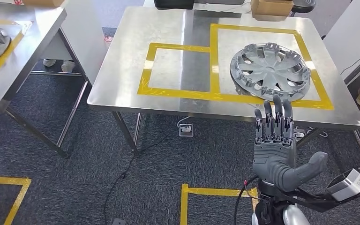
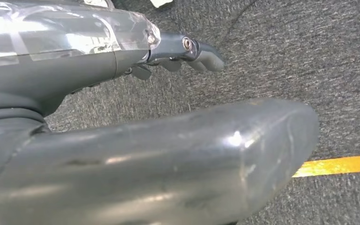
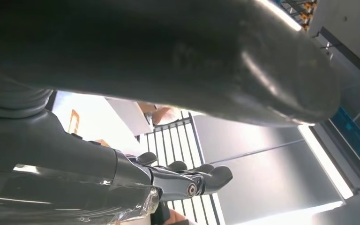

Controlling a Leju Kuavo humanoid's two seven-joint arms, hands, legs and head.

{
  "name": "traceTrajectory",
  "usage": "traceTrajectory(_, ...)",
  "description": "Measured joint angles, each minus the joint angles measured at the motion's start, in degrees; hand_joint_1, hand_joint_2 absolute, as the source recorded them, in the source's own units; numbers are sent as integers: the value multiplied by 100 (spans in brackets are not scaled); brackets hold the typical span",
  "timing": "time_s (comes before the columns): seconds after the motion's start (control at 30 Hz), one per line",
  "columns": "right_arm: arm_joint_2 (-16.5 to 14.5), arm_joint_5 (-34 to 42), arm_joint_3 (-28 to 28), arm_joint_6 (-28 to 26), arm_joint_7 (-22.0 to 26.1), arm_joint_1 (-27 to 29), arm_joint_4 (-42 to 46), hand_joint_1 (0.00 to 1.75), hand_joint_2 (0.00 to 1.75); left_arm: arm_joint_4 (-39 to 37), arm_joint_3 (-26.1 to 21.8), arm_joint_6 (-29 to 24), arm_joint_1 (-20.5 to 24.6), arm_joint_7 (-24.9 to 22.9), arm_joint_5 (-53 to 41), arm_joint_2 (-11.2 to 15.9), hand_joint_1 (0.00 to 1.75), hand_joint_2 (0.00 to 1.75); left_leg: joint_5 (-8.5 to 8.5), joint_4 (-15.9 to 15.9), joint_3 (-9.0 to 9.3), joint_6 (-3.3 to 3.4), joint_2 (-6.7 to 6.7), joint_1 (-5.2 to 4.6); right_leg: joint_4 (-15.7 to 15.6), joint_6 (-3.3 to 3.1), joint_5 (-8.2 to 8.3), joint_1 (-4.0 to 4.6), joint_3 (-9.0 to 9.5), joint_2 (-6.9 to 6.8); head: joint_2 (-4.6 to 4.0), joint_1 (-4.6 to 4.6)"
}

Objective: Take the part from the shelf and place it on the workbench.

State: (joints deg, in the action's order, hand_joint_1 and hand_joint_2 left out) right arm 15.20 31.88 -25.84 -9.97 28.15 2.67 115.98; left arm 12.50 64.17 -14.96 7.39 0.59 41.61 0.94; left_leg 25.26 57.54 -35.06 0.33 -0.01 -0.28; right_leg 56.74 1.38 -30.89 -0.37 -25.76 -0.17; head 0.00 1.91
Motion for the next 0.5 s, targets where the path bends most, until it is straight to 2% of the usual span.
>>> traceTrajectory(0.03, -1, 5, -2, -25, 8, 6, -7, 0, 0, 0, 0, 0, 0, 1, -9, 2, 0, 0, -54, -6, -30, -37, 10, 1, -146, -25, -24, 17, 59, 8, 0, 1)
traceTrajectory(0.07, -1, 16, -3, -53, 18, 19, -17, 0, 0, -1, 0, -1, -5, 1, -22, 5, 0, 0, -110, -15, -54, -74, 16, 4, -199, -54, -8, 24, 43, 10, 0, -3)
traceTrajectory(0.1, -1, 30, -6, -78, 29, 31, -29, 0, 0, -1, 0, -2, -8, 1, -36, 9, 0, 0, -100, -7, -89, -111, 20, 10, -224, -82, 28, 22, 13, 2, 0, -4)
traceTrajectory(0.13, -1, 45, -8, -101, 42, 45, -43, 0, 0, -2, 0, -5, -10, 1, -50, 13, 0, 0, 2, 59, -134, -145, 21, 15, -249, -119, 70, 15, -22, -8, 0, -19)
traceTrajectory(0.17, 0, 57, -9, -120, 54, 59, -54, 0, 0, -2, 0, -10, -12, 1, -64, 17, 0, 0, 201, 228, -197, -173, 19, 22, -269, -158, 114, 6, -67, -22, 0, -43)
traceTrajectory(0.23, 3, 70, -10, -150, 72, 89, -72, 0, 0, -2, 0, -36, -10, 1, -82, 28, 0, 0, 765, 876, -367, -216, 12, 49, -237, -206, 184, 6, -184, -42, 0, -104)
traceTrajectory(0.27, 4, 83, -11, -161, 78, 102, -80, 0, 0, -2, 0, -52, -10, -2, -86, 36, 0, 0, 962, 1241, -433, -229, 8, 58, -198, -215, 215, 12, -257, -53, 0, -123)
traceTrajectory(0.3, 5, 98, -11, -172, 85, 111, -92, 0, 0, -2, 0, -67, -9, -7, -87, 45, 0, 0, 1029, 1510, -452, -235, 6, 61, -153, -216, 246, 18, -338, -61, 0, -141)
traceTrajectory(0.33, 5, 118, -11, -180, 94, 117, -106, 0, 0, -2, 0, -77, -9, -15, -87, 56, 0, 0, 961, 1613, -396, -234, 5, 62, -99, -215, 275, 23, -428, -65, 0, -162)
traceTrajectory(0.37, 5, 140, -11, -183, 110, 120, -121, 0, 0, -2, 0, -80, -9, -26, -87, 71, 0, 0, 806, 1528, -250, -224, 3, 62, -42, -207, 303, 28, -521, -67, 0, -187)
traceTrajectory(0.4, 5, 154, -12, -185, 132, 121, -136, 0, 0, -2, 0, -80, -6, -39, -87, 87, 0, 0, 645, 1273, -21, -203, -3, 61, 16, -196, 328, 32, -608, -65, 0, -210)
traceTrajectory(0.43, 4, 165, -13, -184, 161, 122, -146, 0, 0, -2, 0, -80, 0, -52, -87, 107, 0, 0, 586, 919, 239, -171, -15, 57, 69, -180, 351, 38, -685, -62, 0, -228)
traceTrajectory(0.47, 4, 171, -13, -184, 191, 121, -152, 0, 0, -2, 0, -80, 7, -63, -87, 125, 0, 0, 596, 558, 485, -139, -26, 50, 112, -157, 373, 44, -740, -59, 0, -234)
traceTrajectory(0.5, 4, 172, -13, -185, 224, 121, -155, 0, 0, -1, 0, -80, 15, -68, -87, 139, 0, 0, 649, 288, 647, -112, -36, 38, 139, -130, 404, 48, -776, -58, 0, -232)
